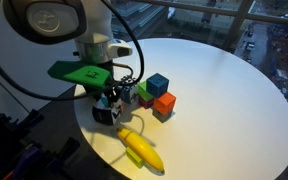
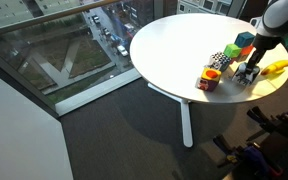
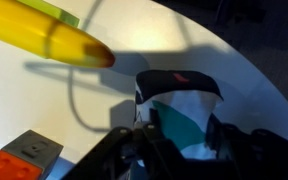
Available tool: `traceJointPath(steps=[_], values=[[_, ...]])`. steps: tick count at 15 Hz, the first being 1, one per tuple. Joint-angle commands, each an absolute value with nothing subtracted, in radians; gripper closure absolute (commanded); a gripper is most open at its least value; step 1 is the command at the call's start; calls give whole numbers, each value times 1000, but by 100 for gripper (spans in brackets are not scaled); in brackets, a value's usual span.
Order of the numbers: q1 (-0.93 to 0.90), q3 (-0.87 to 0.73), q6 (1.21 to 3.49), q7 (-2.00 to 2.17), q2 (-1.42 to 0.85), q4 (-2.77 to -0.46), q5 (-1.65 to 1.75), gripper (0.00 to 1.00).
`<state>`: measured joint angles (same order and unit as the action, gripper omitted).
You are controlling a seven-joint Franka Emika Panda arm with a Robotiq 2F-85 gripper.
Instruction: Unstack the square plush toys on the left
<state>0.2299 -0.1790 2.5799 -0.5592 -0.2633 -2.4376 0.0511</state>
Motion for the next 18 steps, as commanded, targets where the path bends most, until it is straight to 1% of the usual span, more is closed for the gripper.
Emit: traceJointPath(steps=[1, 3, 4, 5, 13, 18], values=[[263, -154, 2601, -582, -273, -2427, 52, 25], [265, -151, 2603, -579, -271, -2427, 51, 8], [265, -151, 2601, -577, -269, -2428, 50, 2], [265, -150, 2600, -576, -268, -2427, 50, 0], [229, -159, 2547, -471, -209, -2432, 76, 0], [182, -156, 2495, -308, -153, -2423, 72, 0]])
